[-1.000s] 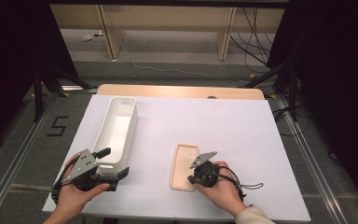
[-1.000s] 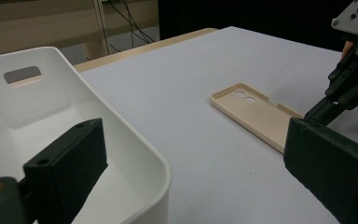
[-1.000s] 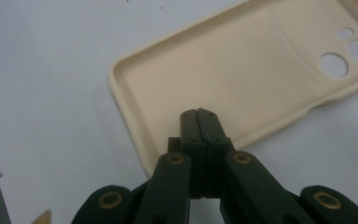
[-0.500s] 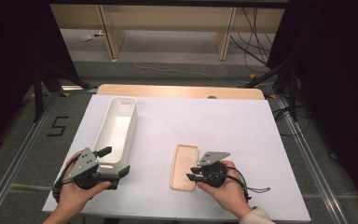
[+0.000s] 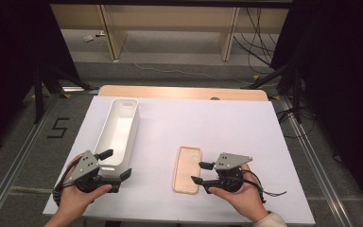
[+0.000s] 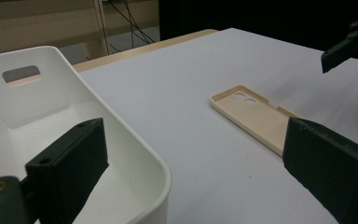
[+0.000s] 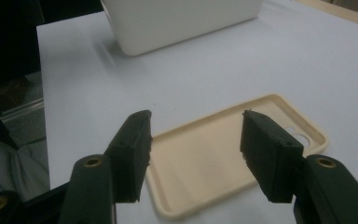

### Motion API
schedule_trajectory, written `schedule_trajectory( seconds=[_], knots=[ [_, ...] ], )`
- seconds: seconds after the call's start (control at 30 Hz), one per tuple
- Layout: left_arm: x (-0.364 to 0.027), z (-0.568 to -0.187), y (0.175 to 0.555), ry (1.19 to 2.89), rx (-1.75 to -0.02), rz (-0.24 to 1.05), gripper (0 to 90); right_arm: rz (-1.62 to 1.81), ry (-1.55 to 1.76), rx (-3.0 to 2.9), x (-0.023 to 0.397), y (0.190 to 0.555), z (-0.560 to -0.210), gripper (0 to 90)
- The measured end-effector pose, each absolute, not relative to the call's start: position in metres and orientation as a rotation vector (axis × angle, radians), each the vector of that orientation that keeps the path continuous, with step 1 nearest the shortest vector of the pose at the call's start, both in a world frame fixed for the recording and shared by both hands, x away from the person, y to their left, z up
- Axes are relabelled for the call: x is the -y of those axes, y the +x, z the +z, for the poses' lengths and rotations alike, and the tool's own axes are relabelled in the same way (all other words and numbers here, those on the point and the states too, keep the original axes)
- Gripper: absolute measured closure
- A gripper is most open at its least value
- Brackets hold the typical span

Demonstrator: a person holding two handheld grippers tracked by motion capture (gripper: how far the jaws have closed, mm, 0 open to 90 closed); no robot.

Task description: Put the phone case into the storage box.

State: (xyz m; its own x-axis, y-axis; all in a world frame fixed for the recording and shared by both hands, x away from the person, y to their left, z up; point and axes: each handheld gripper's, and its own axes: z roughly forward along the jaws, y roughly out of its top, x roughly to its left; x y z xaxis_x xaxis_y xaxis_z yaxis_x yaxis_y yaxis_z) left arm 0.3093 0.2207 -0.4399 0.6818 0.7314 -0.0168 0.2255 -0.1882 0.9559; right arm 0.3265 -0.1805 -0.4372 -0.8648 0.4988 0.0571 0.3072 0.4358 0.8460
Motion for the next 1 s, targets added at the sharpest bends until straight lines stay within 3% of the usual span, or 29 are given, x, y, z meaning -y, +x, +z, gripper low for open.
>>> schedule_trajectory(
  seconds=[1.0],
  knots=[
    [-0.219,-0.439,0.307,1.746,-0.751,0.546,6.5,0.775,0.369,-2.873,0.119,0.335,-0.46,52.6]
  ],
)
